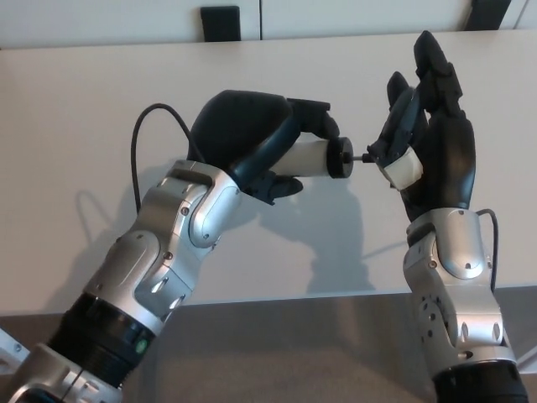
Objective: The robot walks towards a desk on which an air pump is kept in the middle. It lifts it up and holds it with its left hand and uses its right hand to compress it by pushing its handle inwards.
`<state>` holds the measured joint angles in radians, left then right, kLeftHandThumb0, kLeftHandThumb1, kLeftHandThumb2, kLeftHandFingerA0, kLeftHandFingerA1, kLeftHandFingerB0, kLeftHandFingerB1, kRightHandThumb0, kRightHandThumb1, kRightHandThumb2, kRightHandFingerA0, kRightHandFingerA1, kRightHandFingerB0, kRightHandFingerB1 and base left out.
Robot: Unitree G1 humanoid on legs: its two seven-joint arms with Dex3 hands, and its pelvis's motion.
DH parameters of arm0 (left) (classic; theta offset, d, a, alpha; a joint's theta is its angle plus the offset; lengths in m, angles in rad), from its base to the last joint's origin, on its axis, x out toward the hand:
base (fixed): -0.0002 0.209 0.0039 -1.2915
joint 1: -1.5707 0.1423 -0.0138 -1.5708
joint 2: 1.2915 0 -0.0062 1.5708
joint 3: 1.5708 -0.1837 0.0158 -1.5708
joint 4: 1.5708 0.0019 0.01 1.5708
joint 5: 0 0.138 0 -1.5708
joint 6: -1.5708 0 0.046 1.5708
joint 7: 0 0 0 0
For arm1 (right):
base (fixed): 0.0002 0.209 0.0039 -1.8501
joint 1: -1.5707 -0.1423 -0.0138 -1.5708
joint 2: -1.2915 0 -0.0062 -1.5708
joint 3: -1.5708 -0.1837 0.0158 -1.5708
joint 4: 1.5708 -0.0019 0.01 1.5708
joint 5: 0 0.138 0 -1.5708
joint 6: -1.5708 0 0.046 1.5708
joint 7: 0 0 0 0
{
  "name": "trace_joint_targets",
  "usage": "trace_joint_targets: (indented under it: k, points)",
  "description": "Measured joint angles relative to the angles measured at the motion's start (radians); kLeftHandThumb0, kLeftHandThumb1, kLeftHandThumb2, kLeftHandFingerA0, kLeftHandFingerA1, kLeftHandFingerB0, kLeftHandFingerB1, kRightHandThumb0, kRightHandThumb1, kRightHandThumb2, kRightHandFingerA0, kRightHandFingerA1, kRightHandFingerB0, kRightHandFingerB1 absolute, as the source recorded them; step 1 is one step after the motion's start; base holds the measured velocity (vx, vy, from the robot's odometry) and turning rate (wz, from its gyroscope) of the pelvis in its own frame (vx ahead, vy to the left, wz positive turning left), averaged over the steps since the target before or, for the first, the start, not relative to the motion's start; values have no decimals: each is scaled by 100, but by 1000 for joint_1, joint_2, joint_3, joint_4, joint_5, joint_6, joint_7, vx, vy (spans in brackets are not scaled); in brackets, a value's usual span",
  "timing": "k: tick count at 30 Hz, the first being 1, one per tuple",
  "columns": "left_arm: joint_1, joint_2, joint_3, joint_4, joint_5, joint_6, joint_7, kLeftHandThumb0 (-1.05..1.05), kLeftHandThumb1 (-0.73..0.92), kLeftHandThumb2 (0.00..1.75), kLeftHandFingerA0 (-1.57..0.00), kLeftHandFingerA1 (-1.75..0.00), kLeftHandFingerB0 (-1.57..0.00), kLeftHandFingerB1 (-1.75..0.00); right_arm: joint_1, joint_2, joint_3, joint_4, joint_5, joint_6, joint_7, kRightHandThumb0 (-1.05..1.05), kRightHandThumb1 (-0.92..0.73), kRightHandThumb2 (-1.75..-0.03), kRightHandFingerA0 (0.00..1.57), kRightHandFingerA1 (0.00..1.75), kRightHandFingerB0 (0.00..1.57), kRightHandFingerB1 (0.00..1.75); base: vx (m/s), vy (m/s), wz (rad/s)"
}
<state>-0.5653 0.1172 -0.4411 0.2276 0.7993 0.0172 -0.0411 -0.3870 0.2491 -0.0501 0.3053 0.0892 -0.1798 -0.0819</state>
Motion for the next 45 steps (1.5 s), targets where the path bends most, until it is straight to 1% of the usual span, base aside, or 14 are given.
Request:
trace_joint_targets:
  k: [7, 13, 18, 19, 23, 24, 25, 26, 29, 30, 34, 37, 42, 45]
  points:
    - [-7, 20, -16, -1, 19, -2, 28, -21, 62, 61, -85, -144, -78, -57, 0, -1, -2, -26, 14, 1, 7, -81, -77, -110, 0, 20, 0, 17, 0, 0, 0]
    - [-29, 51, -48, -7, 58, -3, 39, -25, 58, 57, -93, -110, -75, -51, 0, -4, -2, -34, 16, 7, 6, -80, -76, -110, 0, 20, 0, 18, 0, 0, 0]
    - [-57, 81, -85, -17, 97, -3, 38, -24, 54, 56, -91, -120, -76, -51, 0, -4, -4, -35, 17, 9, 6, -83, -80, -110, 0, 19, 0, 15, 0, 0, 0]
    - [-61, 84, -94, -18, 105, -3, 38, -28, 48, 83, -96, -112, -67, -64, 0, -5, -4, -34, 17, 9, 4, -84, -82, -112, 0, 18, 0, 14, 0, 0, 0]
    - [-64, 90, -108, -18, 125, -3, 39, -32, 54, 88, -96, -113, -63, -63, 0, -5, -4, -28, 16, 6, 4, -83, -82, -111, 0, 16, 0, 13, 0, 0, 0]
    - [-64, 91, -109, -17, 127, -3, 39, -24, 68, 63, -79, -153, -77, -71, 0, -8, -2, -26, 14, 6, 4, -87, -80, -111, 0, 15, 0, 11, 0, 0, 0]
    - [-64, 91, -109, -17, 127, -3, 39, -24, 68, 63, -79, -153, -77, -71, 0, -8, -2, -26, 14, 6, 4, -87, -80, -111, 0, 15, 0, 11, 0, 0, 0]
    - [-64, 92, -109, -14, 127, -4, 40, -14, 68, 55, -69, -173, -65, -125, 0, -11, -1, -25, 13, 6, 4, -90, -82, -115, 0, 15, 0, 10, 0, 0, 0]
    - [-69, 94, -106, 46, 125, -18, 60, -19, 66, 55, -78, -168, -74, -119, 0, -34, 4, -18, -8, 7, -2, -89, -83, -114, 0, 13, 0, 10, 0, 0, 0]
    - [-71, 100, -104, 86, 124, -22, 68, -10, 69, 50, -71, -174, -59, -145, 0, -44, 2, -16, -15, 7, -7, -87, -83, -114, 0, 11, 0, 10, 0, 0, 0]
    - [-87, 121, -95, 218, 119, -32, 89, -17, 70, 53, -71, -170, -69, -116, 1, -69, -13, -15, -22, 7, -17, -88, -82, -113, 0, 10, 0, 9, 0, 0, 0]
    - [-104, 131, -90, 308, 115, -46, 103, -29, 57, 65, -83, -149, -74, -56, 1, -82, -22, -17, -22, 7, -18, -88, -79, -111, 0, 12, 0, 11, 0, 0, 0]
    - [-139, 146, -89, 452, 109, -64, 134, -22, 64, 60, -76, -156, -76, -55, 12, -97, -34, -40, -22, 7, -17, -87, -79, -111, 0, 12, 0, 11, 0, 0, 0]
    - [-167, 146, -92, 545, 105, -75, 158, -32, 83, 65, -67, -165, -56, -123, 31, -100, -37, -64, -20, 7, -14, -86, -78, -110, 0, 13, 0, 12, 0, 0, 0]
